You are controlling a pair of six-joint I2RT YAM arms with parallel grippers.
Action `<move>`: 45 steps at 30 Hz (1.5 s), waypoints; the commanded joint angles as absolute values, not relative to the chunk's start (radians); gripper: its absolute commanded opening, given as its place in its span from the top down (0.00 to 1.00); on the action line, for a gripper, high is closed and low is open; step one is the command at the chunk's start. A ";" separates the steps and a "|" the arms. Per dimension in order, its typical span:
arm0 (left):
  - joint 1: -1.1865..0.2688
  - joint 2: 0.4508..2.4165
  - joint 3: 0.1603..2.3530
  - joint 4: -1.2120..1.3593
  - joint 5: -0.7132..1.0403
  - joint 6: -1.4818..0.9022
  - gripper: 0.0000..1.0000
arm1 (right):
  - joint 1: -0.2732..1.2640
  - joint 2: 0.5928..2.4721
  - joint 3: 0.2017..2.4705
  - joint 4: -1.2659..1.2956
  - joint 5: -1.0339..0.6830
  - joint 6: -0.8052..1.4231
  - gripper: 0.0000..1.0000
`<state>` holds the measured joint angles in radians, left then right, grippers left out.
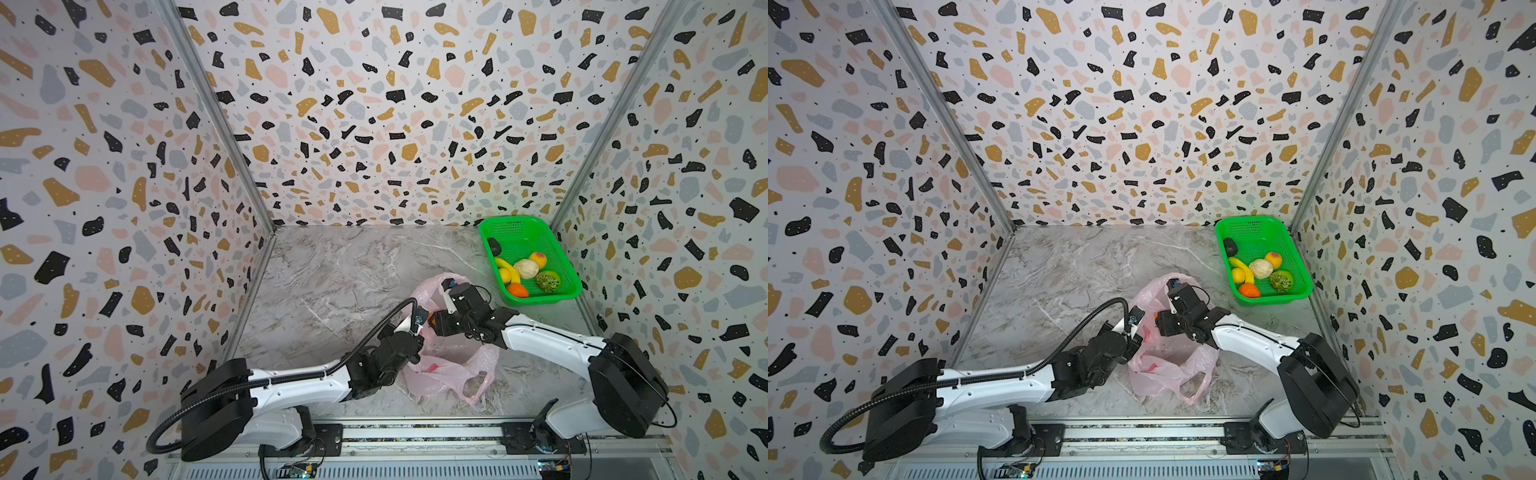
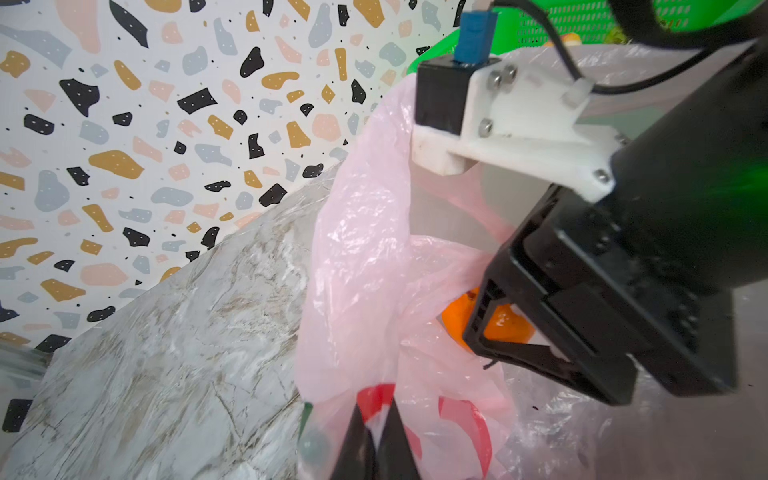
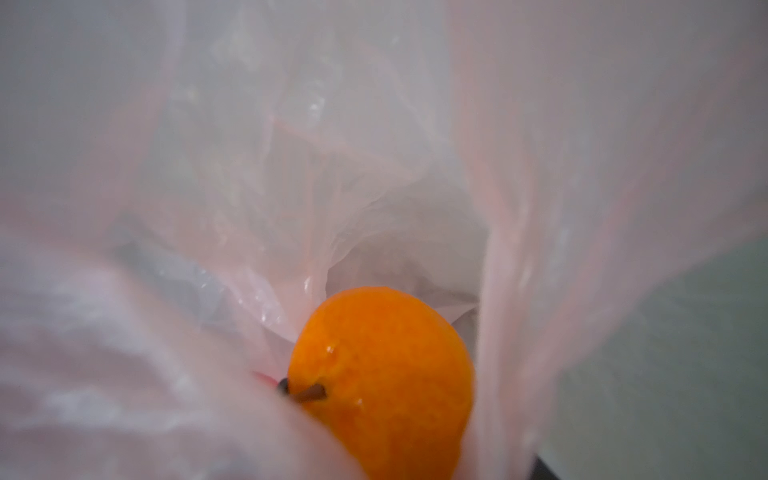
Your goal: Untie the knot of the plastic bag and take out the fruit
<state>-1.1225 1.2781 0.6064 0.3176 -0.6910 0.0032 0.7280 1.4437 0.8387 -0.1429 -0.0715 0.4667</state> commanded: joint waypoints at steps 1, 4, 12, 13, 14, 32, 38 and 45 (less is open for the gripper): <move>-1.105 1.293 0.654 0.368 -0.742 -0.010 1.00 | 0.737 1.402 0.827 -0.224 -0.127 0.401 0.40; -1.090 1.313 0.675 0.354 -0.762 -0.012 1.00 | 0.743 1.367 0.810 -0.223 -0.146 0.364 0.40; -1.050 1.315 0.678 0.327 -0.787 -0.008 1.00 | 0.773 1.238 0.735 -0.225 -0.119 0.286 0.40; -1.047 1.314 0.680 0.323 -0.791 -0.006 1.00 | 0.773 1.223 0.718 -0.224 -0.129 0.273 0.40; -1.042 1.311 0.682 0.318 -0.793 -0.004 1.00 | 0.776 1.200 0.698 -0.214 -0.136 0.256 0.40; -1.037 1.403 0.759 0.365 -0.745 0.090 1.00 | 0.736 1.117 0.805 -0.064 -0.138 0.175 0.39; -1.012 1.424 0.779 0.328 -0.790 0.086 1.00 | 0.630 1.120 0.842 -0.057 -0.281 0.189 0.39; -0.933 1.401 0.787 0.294 -0.812 0.077 1.00 | 0.613 1.108 0.823 -0.122 -0.358 0.109 0.39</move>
<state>-0.9623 1.4220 0.7547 0.2966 -0.7719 0.0761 0.6186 1.1286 0.8127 -0.0875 -0.3027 0.1429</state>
